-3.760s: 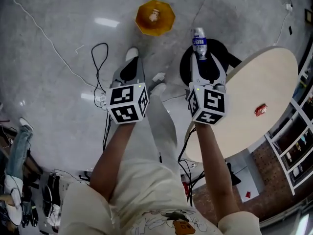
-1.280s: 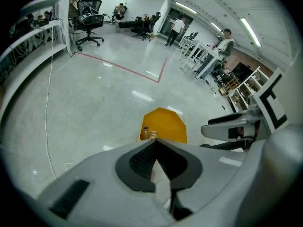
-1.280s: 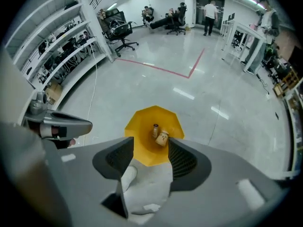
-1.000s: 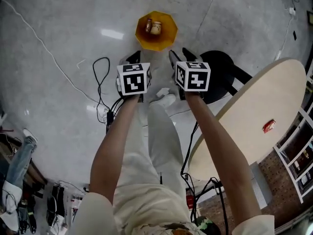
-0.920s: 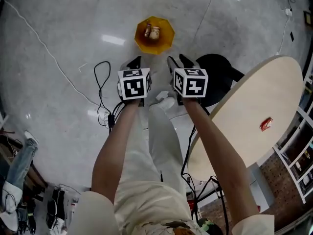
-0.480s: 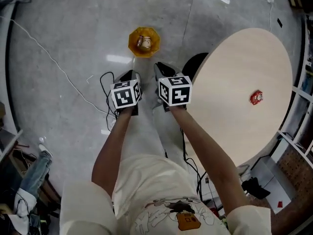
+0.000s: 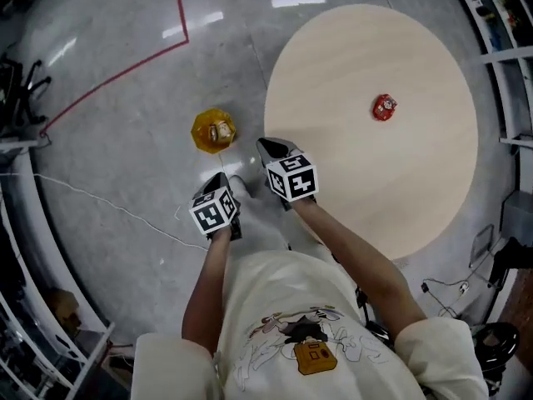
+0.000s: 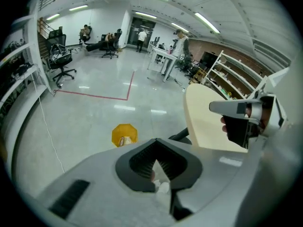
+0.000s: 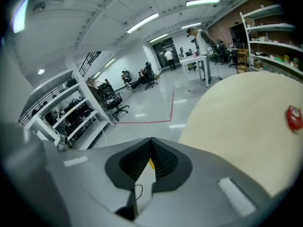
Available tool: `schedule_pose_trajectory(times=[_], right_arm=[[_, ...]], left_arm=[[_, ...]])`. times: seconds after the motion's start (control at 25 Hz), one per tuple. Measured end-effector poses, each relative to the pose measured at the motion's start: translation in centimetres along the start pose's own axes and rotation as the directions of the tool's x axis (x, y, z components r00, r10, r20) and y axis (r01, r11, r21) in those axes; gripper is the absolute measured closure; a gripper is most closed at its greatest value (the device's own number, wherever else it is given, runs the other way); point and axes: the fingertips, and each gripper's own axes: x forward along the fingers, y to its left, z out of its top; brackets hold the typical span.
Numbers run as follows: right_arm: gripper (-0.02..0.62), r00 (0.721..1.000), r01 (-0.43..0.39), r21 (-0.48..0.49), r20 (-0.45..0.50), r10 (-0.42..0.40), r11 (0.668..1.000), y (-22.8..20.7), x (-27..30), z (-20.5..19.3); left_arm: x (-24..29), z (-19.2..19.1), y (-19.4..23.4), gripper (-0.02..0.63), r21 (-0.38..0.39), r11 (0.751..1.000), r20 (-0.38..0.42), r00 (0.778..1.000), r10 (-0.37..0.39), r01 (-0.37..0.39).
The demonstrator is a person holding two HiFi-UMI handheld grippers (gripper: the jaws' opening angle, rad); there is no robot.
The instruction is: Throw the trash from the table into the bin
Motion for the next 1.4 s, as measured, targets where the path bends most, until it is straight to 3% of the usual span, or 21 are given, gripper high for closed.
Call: schedule_pose_trajectory(times=[0.08,0.2,0.4,0.68,0.92,1.16,1.32,1.4], right_arm=[[0.589,0.995,0.07,0.105,0.056,-0.077,0.992,-3.9,-2.2,-0.2],[0.589,0.97,0.164,0.265,0.134,-0.204,0.95,-9.5,-6.2,-1.2],[0.589,0.925,0.253,0.329,0.192,-0.327,0.91,-14.8,-11.8,-3.0],[0.589,0.85,0.365,0.385,0.234,-0.472,0.848,-19.2,-18.8,-6.3],[0.589,0.811,0.353,0.541,0.23,-0.538,0.764,-22.1,-23.4,-9.6],[0.574,0.787,0.345,0.603,0.231,-0.572,0.719,-24.5,-25.8,-11.2],[0.572,0.786,0.345,0.613,0.225,-0.576,0.711,-26.2,-27.1,-12.9],[0.572,0.788,0.345,0.612,0.223,-0.573,0.712,-26.7,-27.1,-13.2]], left_arm=[[0.4,1.3,-2.8,0.6,0.08,0.996,0.009,0.999,-0.035,0.034],[1.0,2.0,-7.4,0.6,0.184,0.979,0.006,0.996,-0.09,0.087],[1.2,1.4,-14.5,0.6,0.318,0.933,-0.033,0.986,-0.164,0.166],[2.3,1.2,-24.5,0.6,0.518,0.81,-0.108,0.961,-0.256,0.274],[3.3,-0.1,-33.5,0.6,0.619,0.71,-0.178,0.941,-0.289,0.335],[6.6,0.0,-40.0,0.599,0.703,0.607,-0.241,0.927,-0.287,0.371],[9.2,-1.0,-43.9,0.426,0.728,0.555,-0.289,0.914,-0.284,0.402],[10.8,-0.6,-45.0,0.386,0.744,0.537,-0.292,0.916,-0.275,0.398]])
